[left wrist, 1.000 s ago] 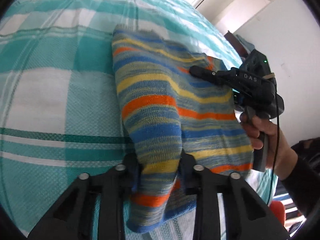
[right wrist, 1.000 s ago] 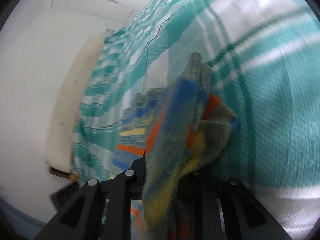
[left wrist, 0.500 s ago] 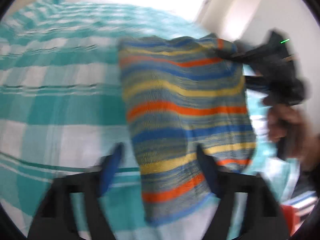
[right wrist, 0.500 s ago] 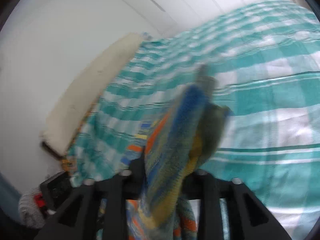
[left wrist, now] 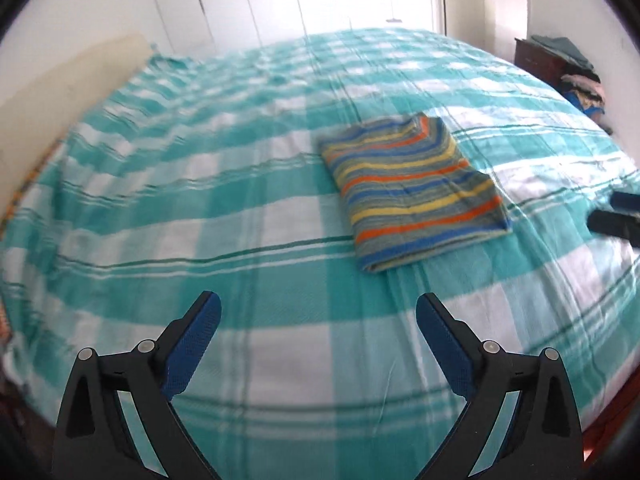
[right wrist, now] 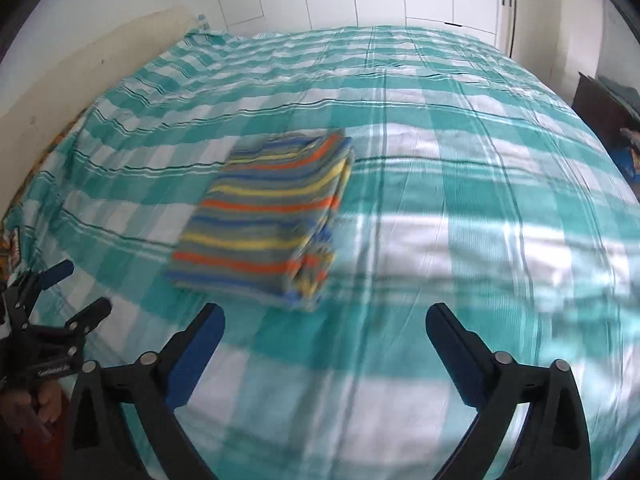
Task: Fold small clothes
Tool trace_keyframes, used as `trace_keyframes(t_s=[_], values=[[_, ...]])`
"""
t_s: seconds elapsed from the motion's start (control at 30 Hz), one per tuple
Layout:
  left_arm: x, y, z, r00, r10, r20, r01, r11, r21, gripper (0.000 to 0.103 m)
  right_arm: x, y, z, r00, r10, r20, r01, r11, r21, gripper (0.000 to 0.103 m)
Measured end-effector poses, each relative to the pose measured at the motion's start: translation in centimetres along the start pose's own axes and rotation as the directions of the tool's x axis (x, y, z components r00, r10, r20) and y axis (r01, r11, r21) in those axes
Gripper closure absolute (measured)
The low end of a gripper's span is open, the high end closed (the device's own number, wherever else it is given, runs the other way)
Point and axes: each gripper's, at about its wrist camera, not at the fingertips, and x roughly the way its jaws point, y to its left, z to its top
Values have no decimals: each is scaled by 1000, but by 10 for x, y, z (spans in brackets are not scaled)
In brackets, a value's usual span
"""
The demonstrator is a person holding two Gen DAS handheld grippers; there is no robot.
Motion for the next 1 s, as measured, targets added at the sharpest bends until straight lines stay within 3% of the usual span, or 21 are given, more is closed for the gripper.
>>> trace_keyframes(t_s=[0.1,0.17,0.33,0.47,0.63,1.0], values=[[-27,4,-16,993,114,24,-114,993,9,4,-30,20,-36,999,-39,14,38,999,27,1],[-44,9,-28,991,132,5,-132,991,-12,4,-44,30,-55,999,-52,-5,52,997,60,1],[-71,26,-46,991,14,-131,-25,996,-89,4,-76,62,-77,996,-82,-23,82,997,6,1],[-96,28,-50,989,25,-143,-33,998,-58,4,-104,83,-83,995,-104,-7,104,994,-30,1],[-125,31,-58,991,-32,-132,22,997,-78,4,-139,107,-91,994,-112,9,112,990,-85,1],[-145,26,-64,985,-82,-153,72,995,-72,4,-178,129,-101,992,-124,-5,122,981,-149,1]])
